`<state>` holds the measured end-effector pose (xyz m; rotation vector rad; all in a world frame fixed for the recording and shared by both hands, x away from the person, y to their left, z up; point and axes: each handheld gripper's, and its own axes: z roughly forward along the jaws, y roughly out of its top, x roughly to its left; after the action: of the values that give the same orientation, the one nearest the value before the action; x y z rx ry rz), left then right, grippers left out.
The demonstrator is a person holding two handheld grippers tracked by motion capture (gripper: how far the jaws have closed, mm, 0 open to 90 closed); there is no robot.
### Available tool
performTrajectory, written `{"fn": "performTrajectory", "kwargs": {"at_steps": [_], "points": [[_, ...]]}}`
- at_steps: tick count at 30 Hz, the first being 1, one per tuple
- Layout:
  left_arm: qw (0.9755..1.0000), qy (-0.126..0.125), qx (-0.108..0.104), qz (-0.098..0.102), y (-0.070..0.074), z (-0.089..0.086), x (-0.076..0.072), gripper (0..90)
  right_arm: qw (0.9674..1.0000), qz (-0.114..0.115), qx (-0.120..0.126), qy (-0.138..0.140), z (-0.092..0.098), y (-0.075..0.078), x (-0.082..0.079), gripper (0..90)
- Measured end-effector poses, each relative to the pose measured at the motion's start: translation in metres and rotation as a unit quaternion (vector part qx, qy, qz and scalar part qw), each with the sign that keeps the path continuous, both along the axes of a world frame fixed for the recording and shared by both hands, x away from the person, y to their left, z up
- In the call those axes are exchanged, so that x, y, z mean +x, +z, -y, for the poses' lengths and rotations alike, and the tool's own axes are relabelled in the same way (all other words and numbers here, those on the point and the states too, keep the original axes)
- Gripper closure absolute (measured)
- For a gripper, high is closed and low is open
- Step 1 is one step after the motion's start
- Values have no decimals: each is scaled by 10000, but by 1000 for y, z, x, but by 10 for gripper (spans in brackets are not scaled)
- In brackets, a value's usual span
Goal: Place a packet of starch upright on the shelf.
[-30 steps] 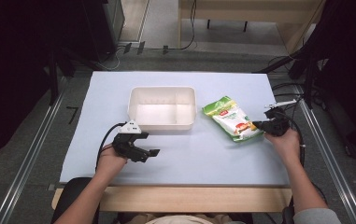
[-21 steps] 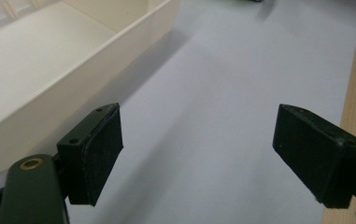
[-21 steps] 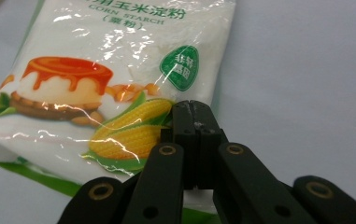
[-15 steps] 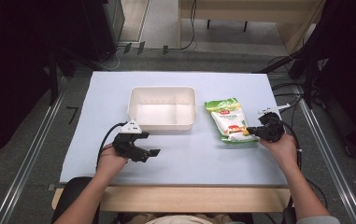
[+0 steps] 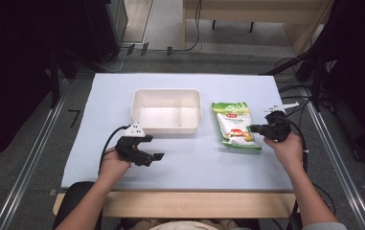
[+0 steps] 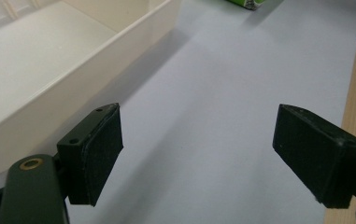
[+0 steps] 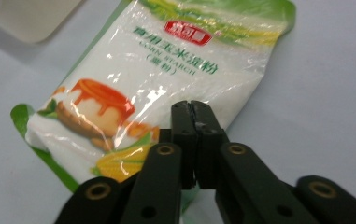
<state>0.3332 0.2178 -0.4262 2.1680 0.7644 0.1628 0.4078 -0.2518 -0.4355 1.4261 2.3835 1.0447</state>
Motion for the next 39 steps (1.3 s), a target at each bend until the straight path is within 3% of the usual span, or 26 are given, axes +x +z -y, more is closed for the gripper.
{"fn": "performTrajectory", "kwargs": {"at_steps": [10, 14, 21, 25, 28, 31, 39], "points": [[10000, 8, 0, 4, -1, 0, 0, 167, 9988, 222, 222, -366, -1, 12, 25, 835], [10000, 12, 24, -3, -1, 0, -1, 167, 9984, 275, 153, -467, -5, 13, 37, 825], [10000, 9, 39, 12, -1, -1, -1, 167, 9973, 215, 159, -690, -7, 2, 59, 736], [10000, 5, 64, 20, -1, -1, -2, 167, 9968, 76, -25, -797, -7, -4, 69, 696], [10000, 19, 75, 23, -1, -1, -2, 167, 9962, 87, -16, -864, -8, -6, 77, 687], [10000, 37, 47, 35, -1, -2, -3, 167, 9957, 133, -46, -918, -8, -13, 82, 658], [9999, 76, 94, 43, -1, -5, -5, 167, 9951, -76, -152, -975, -9, -27, 89, 545]]}}
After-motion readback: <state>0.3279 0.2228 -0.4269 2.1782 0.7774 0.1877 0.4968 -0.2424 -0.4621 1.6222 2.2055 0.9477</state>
